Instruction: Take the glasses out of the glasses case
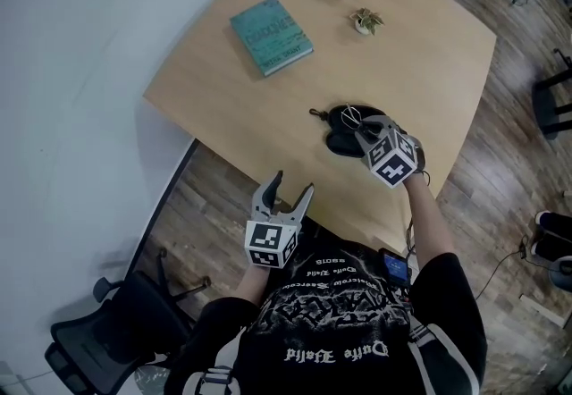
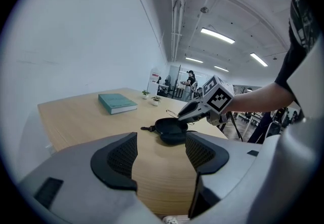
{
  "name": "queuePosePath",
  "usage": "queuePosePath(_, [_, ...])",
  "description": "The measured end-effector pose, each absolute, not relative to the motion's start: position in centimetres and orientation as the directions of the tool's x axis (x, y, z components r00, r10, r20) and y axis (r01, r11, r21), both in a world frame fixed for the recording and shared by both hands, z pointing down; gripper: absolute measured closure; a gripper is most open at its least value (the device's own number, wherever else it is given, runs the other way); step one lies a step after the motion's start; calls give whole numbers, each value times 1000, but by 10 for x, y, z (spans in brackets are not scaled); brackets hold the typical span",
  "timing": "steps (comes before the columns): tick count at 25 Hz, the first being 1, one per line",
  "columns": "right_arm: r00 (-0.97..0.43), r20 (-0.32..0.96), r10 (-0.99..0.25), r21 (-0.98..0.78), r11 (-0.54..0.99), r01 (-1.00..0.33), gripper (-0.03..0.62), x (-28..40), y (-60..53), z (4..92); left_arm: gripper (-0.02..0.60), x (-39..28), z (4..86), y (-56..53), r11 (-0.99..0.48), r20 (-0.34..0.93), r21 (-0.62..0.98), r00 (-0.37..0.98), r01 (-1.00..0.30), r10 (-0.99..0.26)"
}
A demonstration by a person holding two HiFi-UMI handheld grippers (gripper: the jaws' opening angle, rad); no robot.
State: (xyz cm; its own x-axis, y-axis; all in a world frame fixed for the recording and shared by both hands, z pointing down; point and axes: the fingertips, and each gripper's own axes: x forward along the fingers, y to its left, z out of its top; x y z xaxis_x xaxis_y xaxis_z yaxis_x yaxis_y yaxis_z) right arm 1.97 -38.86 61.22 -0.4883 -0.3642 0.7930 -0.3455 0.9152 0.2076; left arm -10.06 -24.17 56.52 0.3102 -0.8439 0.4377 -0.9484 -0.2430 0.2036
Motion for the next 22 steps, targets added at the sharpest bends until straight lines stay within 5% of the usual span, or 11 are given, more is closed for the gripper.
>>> queuePosePath(22, [-565,513,-647,194,728,-657,502,38,-355,490,278,-82,533,-248,-383,334,215,436,-898,-835])
